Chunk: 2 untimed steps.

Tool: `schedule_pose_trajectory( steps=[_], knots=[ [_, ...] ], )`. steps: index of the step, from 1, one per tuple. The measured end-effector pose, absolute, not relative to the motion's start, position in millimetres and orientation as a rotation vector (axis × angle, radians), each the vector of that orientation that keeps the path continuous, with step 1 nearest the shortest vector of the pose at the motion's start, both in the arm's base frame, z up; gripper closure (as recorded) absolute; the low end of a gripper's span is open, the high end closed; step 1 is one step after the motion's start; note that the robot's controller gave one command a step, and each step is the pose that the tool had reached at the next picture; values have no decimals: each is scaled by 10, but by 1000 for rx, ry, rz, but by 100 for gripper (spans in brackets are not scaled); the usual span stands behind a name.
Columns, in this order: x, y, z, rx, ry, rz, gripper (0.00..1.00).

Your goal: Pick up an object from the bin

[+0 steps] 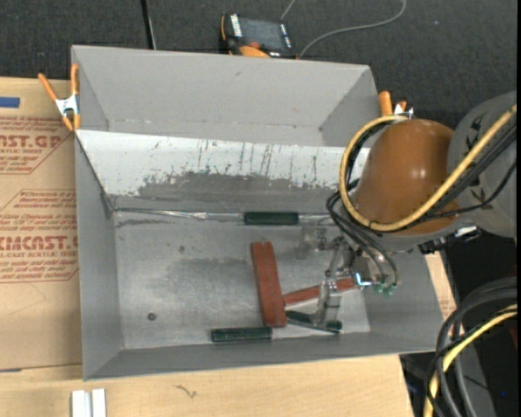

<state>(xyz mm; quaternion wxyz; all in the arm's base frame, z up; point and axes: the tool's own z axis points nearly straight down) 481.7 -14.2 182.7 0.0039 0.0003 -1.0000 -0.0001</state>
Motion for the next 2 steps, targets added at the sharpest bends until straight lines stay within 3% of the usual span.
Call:
schedule_pose_trajectory(
  steps=[1, 2],
  knots=[
    [4830, -597, 686, 77, -3151, 1, 0],
    [4817, -652, 1005, -70, -3143, -1, 0]
  ],
)
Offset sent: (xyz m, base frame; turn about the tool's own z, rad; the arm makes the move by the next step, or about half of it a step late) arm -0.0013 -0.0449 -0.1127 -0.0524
